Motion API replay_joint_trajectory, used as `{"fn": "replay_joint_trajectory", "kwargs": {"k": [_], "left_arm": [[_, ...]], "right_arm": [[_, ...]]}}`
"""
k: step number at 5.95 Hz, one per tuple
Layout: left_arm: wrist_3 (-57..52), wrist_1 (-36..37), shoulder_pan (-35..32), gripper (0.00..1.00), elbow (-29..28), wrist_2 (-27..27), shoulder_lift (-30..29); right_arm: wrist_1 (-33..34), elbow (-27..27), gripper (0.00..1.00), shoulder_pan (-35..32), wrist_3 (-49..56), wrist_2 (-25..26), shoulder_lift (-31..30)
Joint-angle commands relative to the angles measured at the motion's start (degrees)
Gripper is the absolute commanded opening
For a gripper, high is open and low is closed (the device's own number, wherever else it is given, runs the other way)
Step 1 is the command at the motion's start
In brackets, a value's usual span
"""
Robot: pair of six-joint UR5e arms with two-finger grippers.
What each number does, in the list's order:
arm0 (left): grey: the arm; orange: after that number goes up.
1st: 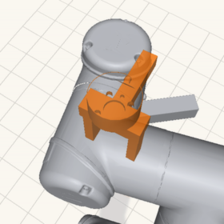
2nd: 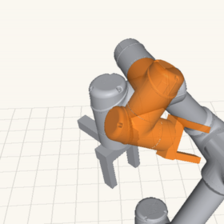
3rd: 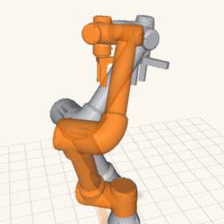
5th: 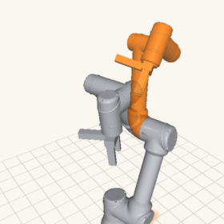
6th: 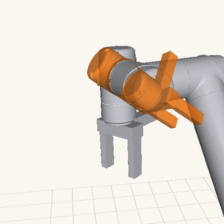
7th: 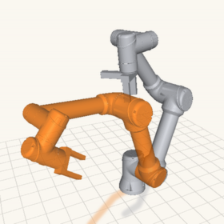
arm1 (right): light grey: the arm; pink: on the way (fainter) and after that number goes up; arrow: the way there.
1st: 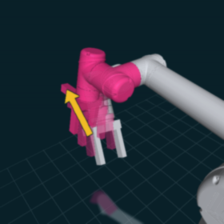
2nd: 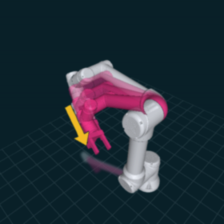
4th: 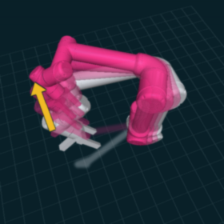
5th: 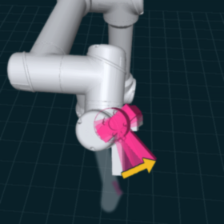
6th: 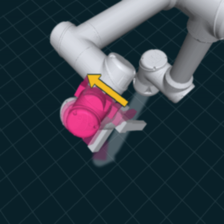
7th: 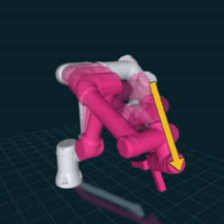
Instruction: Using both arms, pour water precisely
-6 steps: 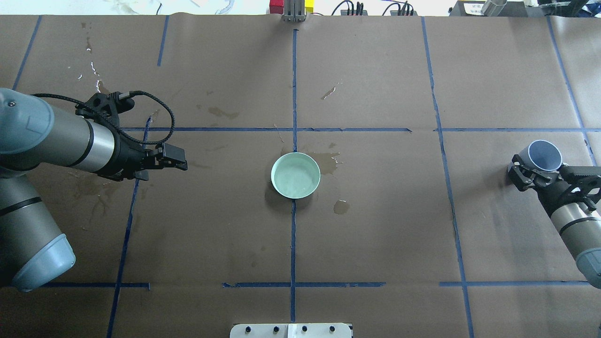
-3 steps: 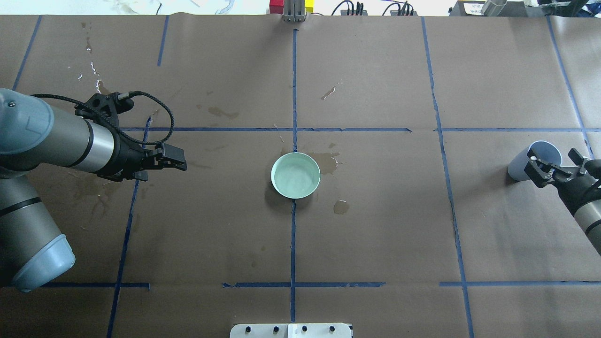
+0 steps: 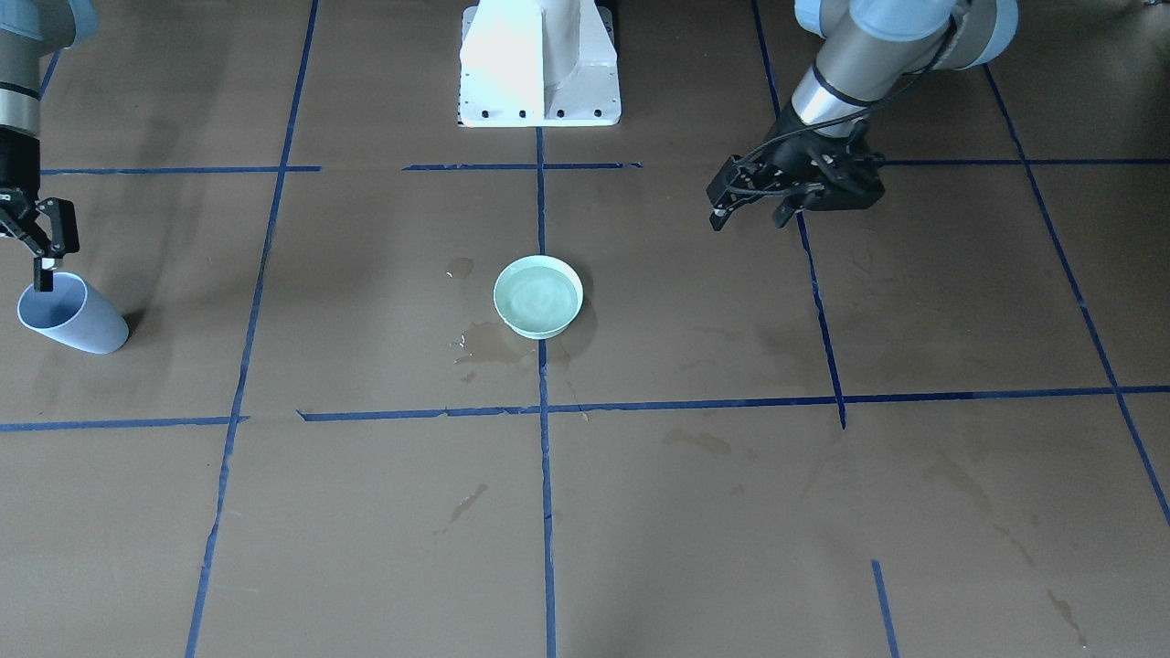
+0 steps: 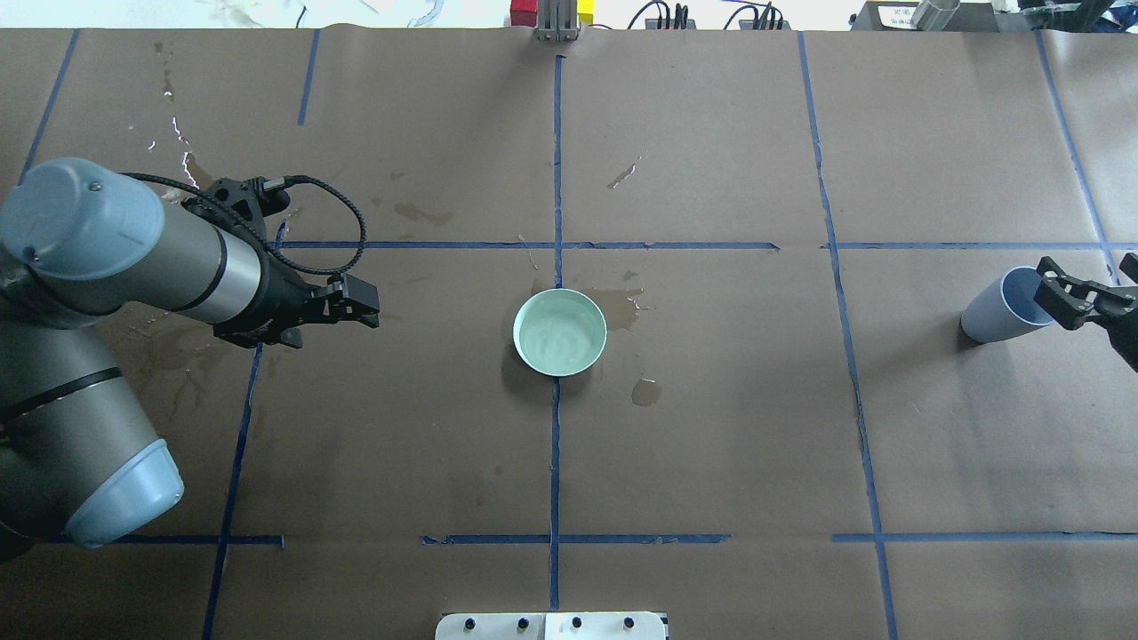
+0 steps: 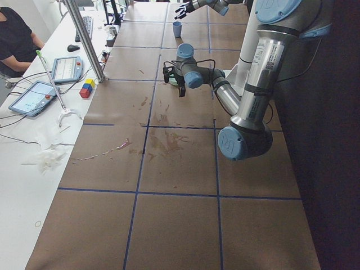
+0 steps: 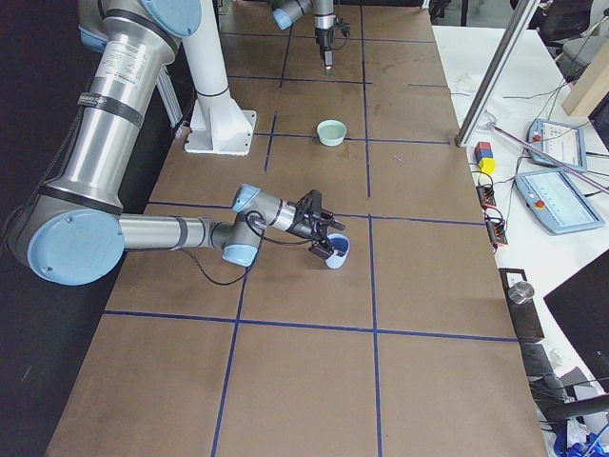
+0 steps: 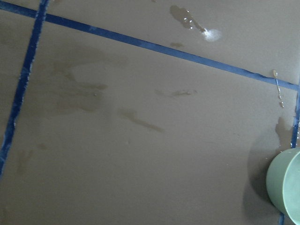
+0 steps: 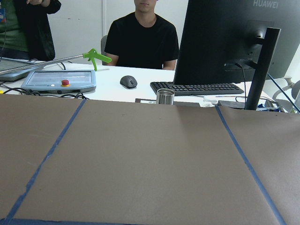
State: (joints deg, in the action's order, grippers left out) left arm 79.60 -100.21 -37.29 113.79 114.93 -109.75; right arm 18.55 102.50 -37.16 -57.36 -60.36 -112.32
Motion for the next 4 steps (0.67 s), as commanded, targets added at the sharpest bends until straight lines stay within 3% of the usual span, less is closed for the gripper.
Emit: {"fn": "replay_joint_trajectory", "kwargs": {"k": [1, 3, 4], "left_arm": [[0.03, 3.53, 1.86, 1.00, -5.29, 0.03, -8.42], [-0.58, 2.57, 3.26, 1.00, -14.44, 0.39, -15.48], [-1.63, 0.99, 4.32, 1.00, -18.65, 0.65, -17.32]], "right_arm": [[3.57, 0.68, 1.00, -14.69, 8.61, -20.62, 1.31], [14.00, 1.47, 1.00, -35.34, 22.03, -50.65, 3.42], [25.20, 2.26, 1.00, -45.79, 34.12, -65.69, 5.26]]}}
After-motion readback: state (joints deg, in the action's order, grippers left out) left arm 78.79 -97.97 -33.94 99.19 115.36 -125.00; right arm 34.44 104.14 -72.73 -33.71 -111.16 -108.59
